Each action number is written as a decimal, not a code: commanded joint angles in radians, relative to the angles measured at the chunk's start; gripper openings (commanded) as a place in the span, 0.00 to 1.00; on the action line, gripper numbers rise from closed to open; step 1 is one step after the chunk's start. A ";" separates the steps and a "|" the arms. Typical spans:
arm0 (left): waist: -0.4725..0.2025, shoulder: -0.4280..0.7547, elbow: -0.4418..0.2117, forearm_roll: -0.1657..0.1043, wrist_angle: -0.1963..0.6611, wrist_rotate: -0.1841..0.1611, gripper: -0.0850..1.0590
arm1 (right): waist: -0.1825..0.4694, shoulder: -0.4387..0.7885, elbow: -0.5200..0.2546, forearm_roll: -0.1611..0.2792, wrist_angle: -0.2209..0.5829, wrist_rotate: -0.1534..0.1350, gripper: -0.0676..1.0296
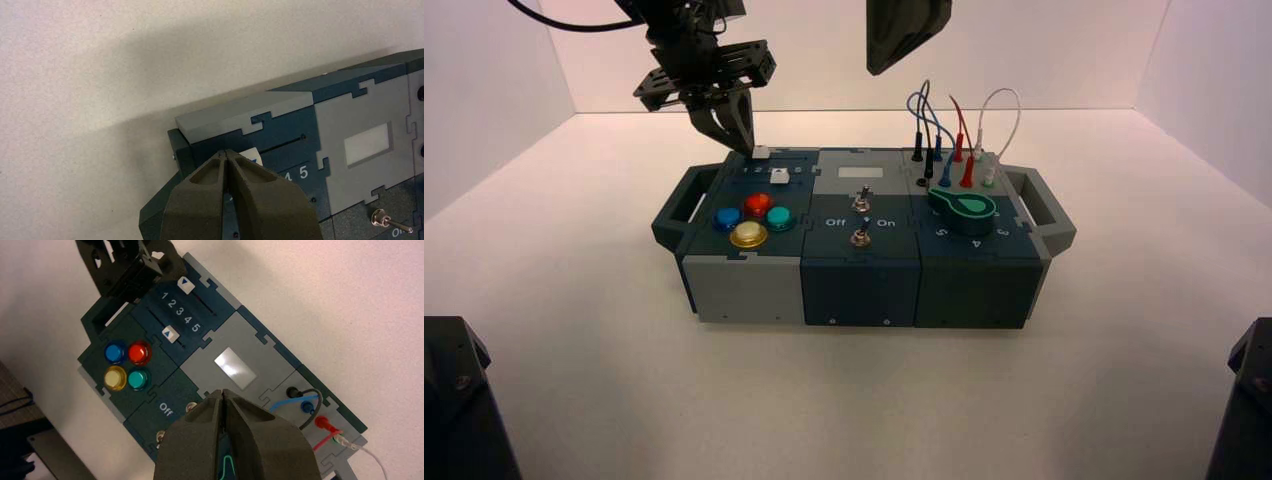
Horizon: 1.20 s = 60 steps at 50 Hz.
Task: Move the top slider to position 5.
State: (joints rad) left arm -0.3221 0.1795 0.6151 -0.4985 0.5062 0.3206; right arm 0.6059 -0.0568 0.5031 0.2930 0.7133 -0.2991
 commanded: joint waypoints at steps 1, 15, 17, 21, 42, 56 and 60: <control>-0.018 -0.014 -0.020 -0.005 0.005 -0.002 0.05 | 0.000 0.000 -0.014 0.003 -0.018 -0.006 0.04; -0.038 -0.017 -0.023 -0.018 0.011 -0.002 0.05 | -0.018 0.006 -0.014 0.000 -0.018 -0.005 0.04; -0.041 -0.018 -0.023 -0.018 0.012 -0.002 0.05 | -0.020 0.005 -0.014 -0.002 -0.018 -0.005 0.04; -0.048 -0.017 -0.026 -0.021 0.012 -0.002 0.05 | -0.020 0.006 -0.012 -0.003 -0.018 -0.005 0.04; -0.067 -0.014 -0.046 -0.026 0.028 -0.002 0.05 | -0.021 0.002 -0.005 -0.003 -0.015 -0.002 0.04; -0.080 -0.014 -0.049 -0.028 0.028 -0.002 0.05 | -0.035 -0.005 0.003 -0.002 -0.017 0.012 0.04; -0.081 -0.014 -0.049 -0.028 0.029 -0.002 0.05 | -0.038 -0.006 0.006 0.000 -0.017 0.012 0.04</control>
State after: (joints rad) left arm -0.3942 0.1810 0.5890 -0.5231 0.5384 0.3206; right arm 0.5737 -0.0353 0.5185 0.2884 0.7010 -0.2884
